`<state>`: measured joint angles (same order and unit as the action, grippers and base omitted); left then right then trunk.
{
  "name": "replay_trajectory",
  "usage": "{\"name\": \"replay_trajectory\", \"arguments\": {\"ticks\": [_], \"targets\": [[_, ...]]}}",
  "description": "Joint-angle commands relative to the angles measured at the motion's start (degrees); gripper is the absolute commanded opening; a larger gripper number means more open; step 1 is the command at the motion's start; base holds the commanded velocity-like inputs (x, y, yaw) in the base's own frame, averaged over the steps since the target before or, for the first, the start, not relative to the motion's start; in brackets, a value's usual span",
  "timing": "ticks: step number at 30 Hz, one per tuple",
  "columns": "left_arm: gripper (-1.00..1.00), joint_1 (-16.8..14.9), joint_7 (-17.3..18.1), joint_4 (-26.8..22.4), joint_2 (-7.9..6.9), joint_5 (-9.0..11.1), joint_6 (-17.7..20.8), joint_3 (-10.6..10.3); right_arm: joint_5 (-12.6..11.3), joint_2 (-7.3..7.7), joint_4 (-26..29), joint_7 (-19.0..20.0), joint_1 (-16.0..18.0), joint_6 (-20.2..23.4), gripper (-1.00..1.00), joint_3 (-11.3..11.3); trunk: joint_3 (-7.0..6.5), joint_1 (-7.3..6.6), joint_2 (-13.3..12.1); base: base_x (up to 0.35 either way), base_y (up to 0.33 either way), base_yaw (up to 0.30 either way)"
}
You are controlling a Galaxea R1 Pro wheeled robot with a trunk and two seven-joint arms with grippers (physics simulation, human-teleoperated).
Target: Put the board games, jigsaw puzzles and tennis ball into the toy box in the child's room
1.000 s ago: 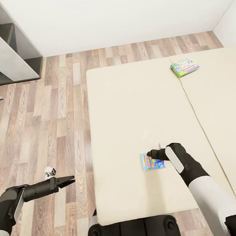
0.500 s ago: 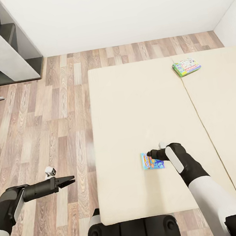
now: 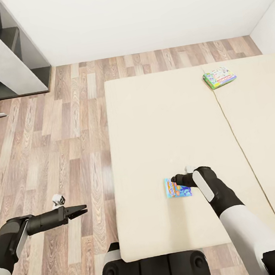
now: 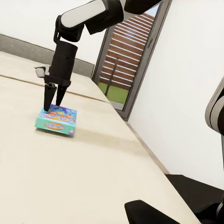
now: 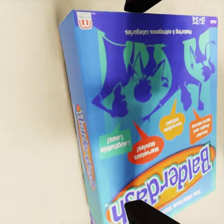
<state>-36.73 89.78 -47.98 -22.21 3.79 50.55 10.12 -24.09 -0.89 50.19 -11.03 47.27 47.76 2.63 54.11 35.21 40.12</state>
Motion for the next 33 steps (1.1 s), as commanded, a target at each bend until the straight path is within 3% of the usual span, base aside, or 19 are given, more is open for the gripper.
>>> {"name": "replay_trajectory", "arguments": {"ticks": [1,33], "targets": [[1.0,0.0,0.2,0.0,0.0,0.0,0.6,0.0,-0.6,0.01,0.1,-0.6,0.0,0.1,1.0,0.1,0.04,0.02,0.0,0.0,0.011,0.0],[1.0,0.0,0.2,0.0,0.05,0.0,0.6,0.0,-0.6,0.01,0.1,-0.6,0.0,0.1,1.0,0.1,0.04,0.02,0.0,-0.008,0.064,0.0]]}}
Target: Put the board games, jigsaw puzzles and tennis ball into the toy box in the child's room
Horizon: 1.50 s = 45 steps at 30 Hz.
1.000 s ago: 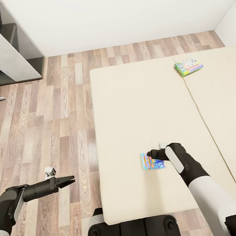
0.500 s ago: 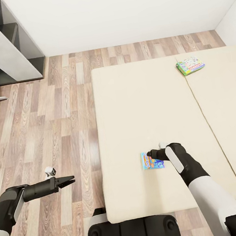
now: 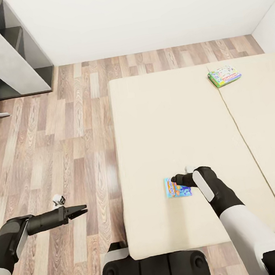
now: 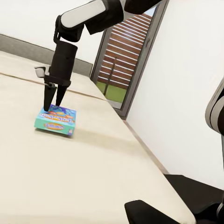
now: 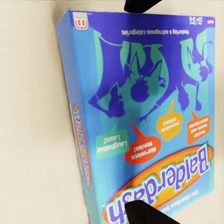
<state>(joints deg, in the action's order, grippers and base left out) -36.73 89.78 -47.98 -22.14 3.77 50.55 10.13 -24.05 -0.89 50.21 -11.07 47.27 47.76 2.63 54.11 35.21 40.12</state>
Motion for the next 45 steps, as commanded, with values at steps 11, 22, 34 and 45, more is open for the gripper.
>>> {"name": "replay_trajectory", "arguments": {"ticks": [11,22,34,45], "targets": [[1.0,0.0,0.2,0.0,-0.01,0.0,0.6,0.0,-0.6,0.01,0.1,-0.6,0.0,0.1,1.0,0.5,0.04,0.02,0.0,0.0,0.087,0.0],[1.0,0.0,0.2,0.0,-0.04,0.0,0.6,0.0,-0.6,-0.65,-0.2,-0.8,0.0,-1.0,1.0,2.3,0.04,0.02,0.0,0.0,0.07,0.0],[1.0,0.0,0.2,0.0,-0.19,0.0,0.6,0.0,-0.5,-3.41,-0.3,-0.8,0.0,-2.3,1.0,2.3,0.04,0.02,0.0,0.0,0.0,0.0],[1.0,0.0,0.2,0.0,-0.18,0.0,0.6,0.0,-0.5,-3.5,-0.4,-0.8,0.0,-2.3,1.0,2.3,0.04,0.02,0.0,0.0,0.029,0.0]]}}
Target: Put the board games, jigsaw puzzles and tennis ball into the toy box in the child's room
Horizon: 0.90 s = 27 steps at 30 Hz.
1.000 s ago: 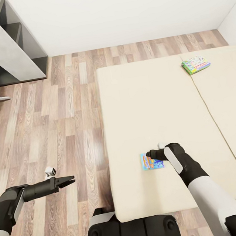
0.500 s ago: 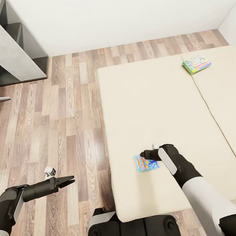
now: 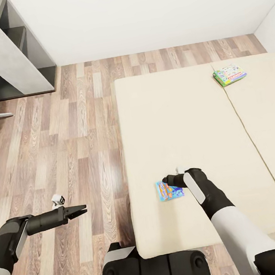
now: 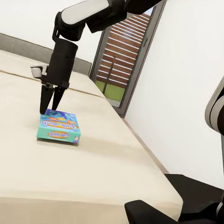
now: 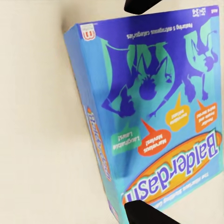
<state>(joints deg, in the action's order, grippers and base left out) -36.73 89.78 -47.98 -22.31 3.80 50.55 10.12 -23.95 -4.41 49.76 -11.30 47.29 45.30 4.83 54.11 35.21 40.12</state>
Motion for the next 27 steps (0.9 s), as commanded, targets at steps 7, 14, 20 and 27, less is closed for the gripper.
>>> {"name": "replay_trajectory", "arguments": {"ticks": [7,14,20,27], "targets": [[1.0,0.0,0.2,0.0,-0.02,0.0,0.6,0.0,-0.7,0.01,0.0,-0.6,0.0,0.2,1.0,0.1,0.04,0.02,0.0,0.0,0.035,0.0],[1.0,0.0,0.2,0.0,-0.02,0.0,0.6,0.0,-0.7,0.01,0.0,-0.6,0.0,0.2,1.0,0.1,0.04,0.02,0.0,0.0,0.038,0.0],[1.0,0.0,0.2,0.0,-0.02,0.0,0.6,0.0,-0.7,0.0,0.0,-0.6,0.0,0.2,1.0,0.1,0.04,0.02,0.0,0.0,0.023,0.0],[1.0,0.0,0.2,0.0,-0.04,0.0,0.6,0.0,-0.7,0.01,0.0,-0.6,0.0,0.2,1.0,0.1,0.04,0.02,0.0,0.0,0.048,0.0]]}}
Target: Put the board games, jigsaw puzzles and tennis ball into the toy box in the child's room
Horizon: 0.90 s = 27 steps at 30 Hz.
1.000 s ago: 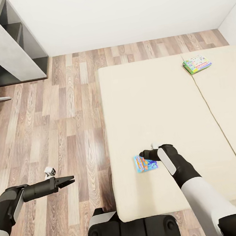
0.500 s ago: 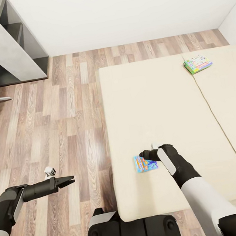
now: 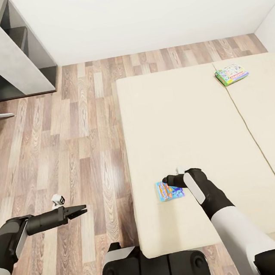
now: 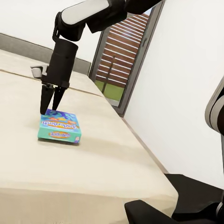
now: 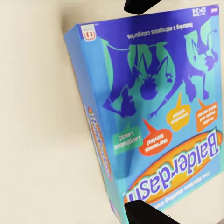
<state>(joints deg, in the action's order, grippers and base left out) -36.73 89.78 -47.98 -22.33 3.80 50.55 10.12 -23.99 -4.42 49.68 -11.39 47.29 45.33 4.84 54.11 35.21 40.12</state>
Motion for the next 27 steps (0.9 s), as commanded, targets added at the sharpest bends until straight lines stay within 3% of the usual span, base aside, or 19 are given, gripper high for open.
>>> {"name": "replay_trajectory", "arguments": {"ticks": [1,27], "targets": [[1.0,0.0,0.2,0.0,-0.01,0.0,0.6,0.0,-0.6,0.02,0.1,-0.6,0.0,0.1,1.0,0.1,0.04,0.02,0.0,0.0,0.015,0.0],[1.0,0.0,0.2,0.0,-0.08,0.0,0.6,0.0,-0.6,-0.07,0.1,-0.6,0.0,0.1,1.0,0.1,0.04,0.02,0.0,0.0,0.061,0.0]]}}
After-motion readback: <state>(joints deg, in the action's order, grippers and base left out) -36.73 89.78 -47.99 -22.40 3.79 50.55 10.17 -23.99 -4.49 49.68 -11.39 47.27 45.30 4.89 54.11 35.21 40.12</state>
